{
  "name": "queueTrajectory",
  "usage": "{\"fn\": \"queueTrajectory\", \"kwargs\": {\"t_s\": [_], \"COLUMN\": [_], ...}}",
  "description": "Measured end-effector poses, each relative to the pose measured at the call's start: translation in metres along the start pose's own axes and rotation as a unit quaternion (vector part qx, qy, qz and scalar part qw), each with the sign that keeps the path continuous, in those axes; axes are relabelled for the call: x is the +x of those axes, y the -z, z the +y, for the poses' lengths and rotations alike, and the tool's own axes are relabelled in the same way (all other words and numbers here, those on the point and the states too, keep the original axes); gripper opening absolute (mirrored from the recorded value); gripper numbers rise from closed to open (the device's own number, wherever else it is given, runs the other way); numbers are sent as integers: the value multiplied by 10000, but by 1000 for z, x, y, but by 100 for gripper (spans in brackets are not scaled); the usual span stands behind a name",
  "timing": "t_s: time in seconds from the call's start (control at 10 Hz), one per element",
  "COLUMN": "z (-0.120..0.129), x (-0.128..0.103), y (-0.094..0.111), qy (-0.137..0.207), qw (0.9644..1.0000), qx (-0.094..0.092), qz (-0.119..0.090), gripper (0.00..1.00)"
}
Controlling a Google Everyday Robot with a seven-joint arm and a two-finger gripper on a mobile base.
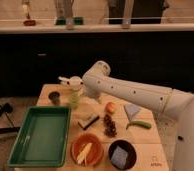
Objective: Stack cups on top of each other
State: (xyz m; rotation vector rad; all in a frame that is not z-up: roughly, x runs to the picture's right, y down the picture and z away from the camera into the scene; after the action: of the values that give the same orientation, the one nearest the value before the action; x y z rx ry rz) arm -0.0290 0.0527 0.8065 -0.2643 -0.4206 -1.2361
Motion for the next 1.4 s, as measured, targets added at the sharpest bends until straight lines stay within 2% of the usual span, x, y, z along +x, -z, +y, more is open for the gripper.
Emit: {"fn": "queueTrajectory", "kwargs": {"t_s": [0.1,0.3,0.7,1.0,1.2,1.4], "z": [-1,-10,-22,-27,-34,-36], "x": [0,5,17,22,20,20], "y": [-1,-16,-45,-66,-85,-94], "qy": [20,351,447,447,504,529], "qw": [10000,9992,9984,9976,9963,9955], "qx": [36,188,231,195,97,5], "qz": [29,24,-251,-489,-690,-782], "gripper": [80,80,80,80,80,80]}}
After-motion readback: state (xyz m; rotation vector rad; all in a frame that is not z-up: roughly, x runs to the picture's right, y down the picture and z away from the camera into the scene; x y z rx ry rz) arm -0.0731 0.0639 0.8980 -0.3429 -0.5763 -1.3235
